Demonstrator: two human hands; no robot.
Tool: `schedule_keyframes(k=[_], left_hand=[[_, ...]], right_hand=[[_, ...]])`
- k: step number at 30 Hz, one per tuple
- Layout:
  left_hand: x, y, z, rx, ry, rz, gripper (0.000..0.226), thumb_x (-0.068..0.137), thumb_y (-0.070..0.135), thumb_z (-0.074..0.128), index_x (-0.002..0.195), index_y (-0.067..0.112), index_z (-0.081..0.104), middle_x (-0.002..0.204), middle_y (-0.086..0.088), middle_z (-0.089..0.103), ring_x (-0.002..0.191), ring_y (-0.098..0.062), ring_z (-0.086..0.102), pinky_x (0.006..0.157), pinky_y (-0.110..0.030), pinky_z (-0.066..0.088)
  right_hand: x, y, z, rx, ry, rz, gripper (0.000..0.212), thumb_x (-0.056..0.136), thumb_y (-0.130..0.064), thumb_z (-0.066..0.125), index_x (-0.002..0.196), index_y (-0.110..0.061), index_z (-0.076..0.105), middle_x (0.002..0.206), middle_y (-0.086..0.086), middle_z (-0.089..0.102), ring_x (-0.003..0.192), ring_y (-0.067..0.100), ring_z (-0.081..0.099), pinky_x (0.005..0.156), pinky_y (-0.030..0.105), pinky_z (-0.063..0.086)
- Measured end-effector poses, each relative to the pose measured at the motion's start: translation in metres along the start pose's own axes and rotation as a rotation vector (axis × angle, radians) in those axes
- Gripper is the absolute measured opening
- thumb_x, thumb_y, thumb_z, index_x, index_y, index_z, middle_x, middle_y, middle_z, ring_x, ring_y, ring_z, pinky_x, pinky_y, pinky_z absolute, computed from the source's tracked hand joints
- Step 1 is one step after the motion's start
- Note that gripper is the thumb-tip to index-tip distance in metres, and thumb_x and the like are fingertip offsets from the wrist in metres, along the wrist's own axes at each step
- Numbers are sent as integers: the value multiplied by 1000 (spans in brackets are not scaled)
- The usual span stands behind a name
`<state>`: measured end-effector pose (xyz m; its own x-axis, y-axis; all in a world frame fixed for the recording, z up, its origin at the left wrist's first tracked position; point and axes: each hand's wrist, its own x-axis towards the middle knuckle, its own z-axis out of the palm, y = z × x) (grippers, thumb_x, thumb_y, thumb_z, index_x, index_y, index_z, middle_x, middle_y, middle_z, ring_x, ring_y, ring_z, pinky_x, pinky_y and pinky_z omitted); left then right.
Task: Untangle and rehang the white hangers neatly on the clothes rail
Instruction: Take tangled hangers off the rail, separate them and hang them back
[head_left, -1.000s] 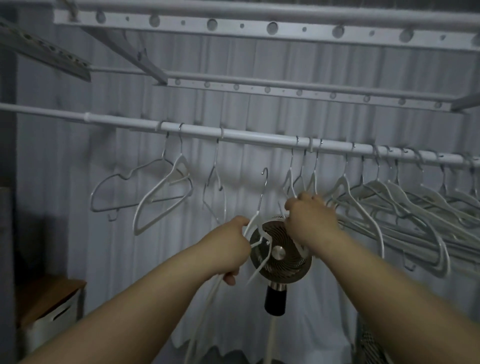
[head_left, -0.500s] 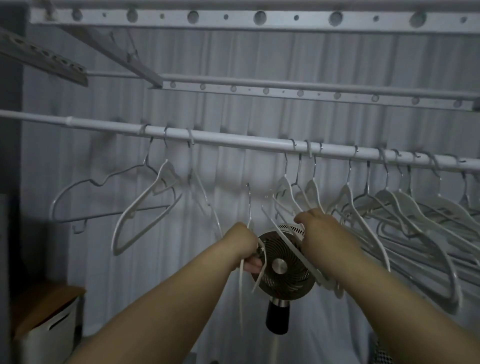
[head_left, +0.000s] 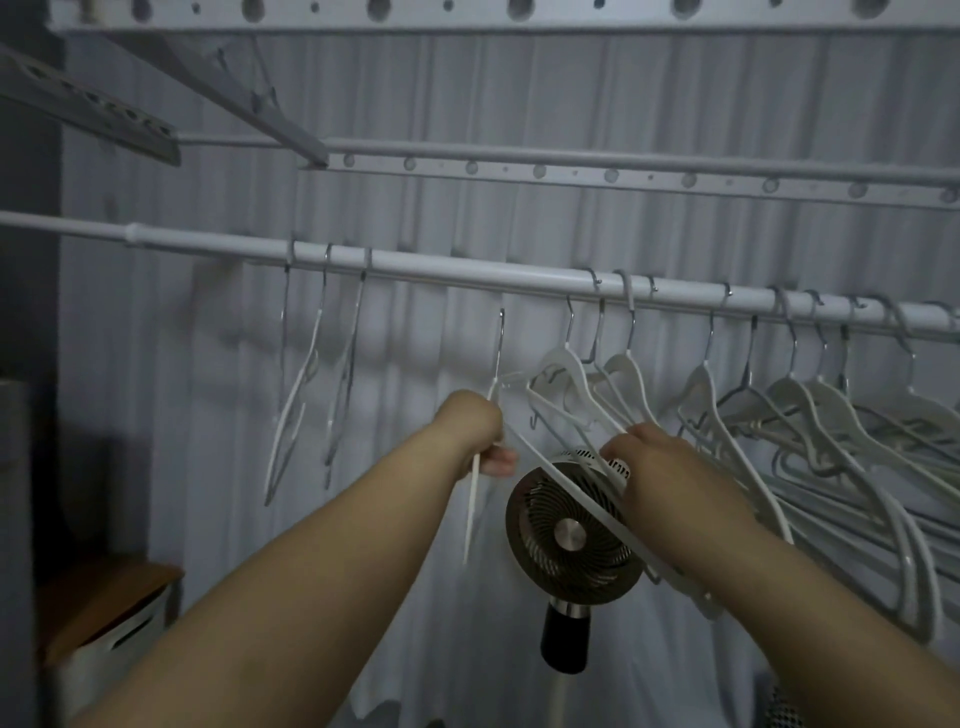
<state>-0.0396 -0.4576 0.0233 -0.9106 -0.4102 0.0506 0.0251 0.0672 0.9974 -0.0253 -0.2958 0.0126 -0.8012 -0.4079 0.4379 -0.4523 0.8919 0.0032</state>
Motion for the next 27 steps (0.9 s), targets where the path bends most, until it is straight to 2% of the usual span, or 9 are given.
schedule_keyframes(k=[2,9,12,14,16,19,21,24,27], left_hand=[[4,11,-5,-2,34,41,36,93,-6,23,124,-7,41,70,-12,41,23,-12,49,25,-22,42],[18,39,-15,23,104,45,32,94,-5,29,122,-13,43,64,-14,42,14,-10,40,19,-21,37],[23,49,-16,43,107,41,32,94,-4,30,120,-12,47,61,-13,42,34,-18,46,19,-20,37],[25,54,-16,50,95,52,33,94,-3,28,118,-8,49,61,-12,42,45,-16,39,21,-20,38],[26,58,-17,59,68,53,28,93,-4,26,105,-5,52,62,-11,41,42,-15,38,22,-19,39],[20,60,-18,105,47,41,29,92,-6,28,67,0,43,74,-12,47,15,-10,36,38,-24,45],[17,58,-19,136,47,41,33,91,-8,29,62,3,40,85,-11,48,10,-9,33,48,-24,44],[16,50,-26,125,75,23,35,91,-8,33,59,3,43,64,-10,47,11,-9,34,41,-24,44],[9,39,-33,122,73,21,26,92,-5,34,69,-2,46,62,-10,43,21,-12,40,26,-17,40]], right_hand=[[-1,2,-2,0,7,-6,52,82,-13,61,130,-23,44,133,-3,41,121,19,44,80,28,41],[-5,4,-4,-8,9,-18,47,83,-15,61,127,-22,47,130,-2,43,119,19,46,86,31,44],[-3,2,-5,-6,13,-19,46,82,-12,59,126,-22,48,129,-3,43,118,19,45,79,29,42],[-3,0,-4,-2,21,-17,44,84,-13,57,125,-23,48,129,-4,43,118,18,45,74,26,37],[-3,-2,-4,1,30,-16,42,85,-16,56,126,-25,47,129,-5,42,118,16,44,74,25,36],[-4,-4,-4,0,26,-14,42,87,-19,53,128,-23,45,131,-3,41,120,17,43,83,27,41],[-5,-5,-3,-7,16,-16,43,87,-17,52,129,-22,44,132,-2,40,121,18,42,84,27,41],[-6,-10,-4,-10,16,-10,45,87,-15,51,131,-22,43,134,-1,38,122,19,41,84,28,41],[-6,-16,-2,-14,21,-6,45,88,-18,52,132,-22,42,135,-2,36,124,19,39,89,29,41]])
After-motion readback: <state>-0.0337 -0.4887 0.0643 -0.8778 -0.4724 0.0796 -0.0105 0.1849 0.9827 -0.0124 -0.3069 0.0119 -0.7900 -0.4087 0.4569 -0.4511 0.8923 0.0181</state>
